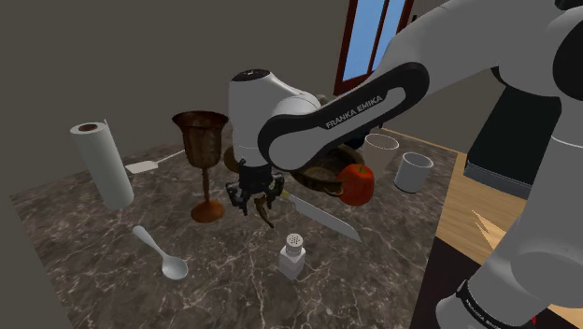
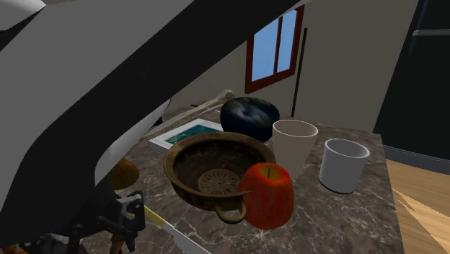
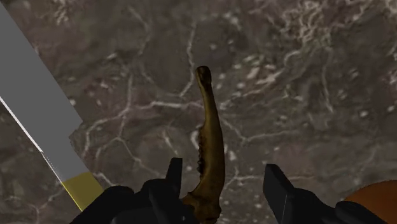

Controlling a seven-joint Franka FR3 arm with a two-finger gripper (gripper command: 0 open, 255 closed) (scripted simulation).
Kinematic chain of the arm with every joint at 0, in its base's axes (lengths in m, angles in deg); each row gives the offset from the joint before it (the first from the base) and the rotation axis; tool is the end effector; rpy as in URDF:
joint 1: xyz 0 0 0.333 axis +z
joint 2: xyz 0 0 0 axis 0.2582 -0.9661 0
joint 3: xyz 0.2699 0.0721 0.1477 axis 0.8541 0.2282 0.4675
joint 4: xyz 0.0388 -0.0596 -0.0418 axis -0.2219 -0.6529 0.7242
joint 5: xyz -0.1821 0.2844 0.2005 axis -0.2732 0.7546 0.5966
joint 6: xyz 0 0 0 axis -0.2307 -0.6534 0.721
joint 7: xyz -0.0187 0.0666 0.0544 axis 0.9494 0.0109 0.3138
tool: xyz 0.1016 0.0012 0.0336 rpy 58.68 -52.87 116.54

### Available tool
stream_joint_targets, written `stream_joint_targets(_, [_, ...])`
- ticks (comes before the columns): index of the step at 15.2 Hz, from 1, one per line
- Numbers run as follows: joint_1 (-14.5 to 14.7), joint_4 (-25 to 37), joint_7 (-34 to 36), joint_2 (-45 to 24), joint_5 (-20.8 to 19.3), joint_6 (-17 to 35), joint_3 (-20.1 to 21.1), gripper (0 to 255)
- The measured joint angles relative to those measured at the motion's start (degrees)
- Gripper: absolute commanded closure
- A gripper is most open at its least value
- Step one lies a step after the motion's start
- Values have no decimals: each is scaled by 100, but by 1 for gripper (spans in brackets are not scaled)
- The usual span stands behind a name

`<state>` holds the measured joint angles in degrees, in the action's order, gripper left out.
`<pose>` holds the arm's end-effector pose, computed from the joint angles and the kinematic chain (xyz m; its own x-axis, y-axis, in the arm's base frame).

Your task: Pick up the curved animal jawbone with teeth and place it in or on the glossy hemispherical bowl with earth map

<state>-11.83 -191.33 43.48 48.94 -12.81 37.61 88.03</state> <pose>0.4885 0.3316 0.3651 0.9558 -0.2896 0.0502 -0.2919 -0.9553 0.0462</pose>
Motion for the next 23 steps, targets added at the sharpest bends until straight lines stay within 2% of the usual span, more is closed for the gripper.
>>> stream_joint_targets(10, [0, 20, -8, 29, 17, -20, 12, 255])
stream_joint_targets(23, [-71, 536, -276, 430, 355, -869, 92, 255])
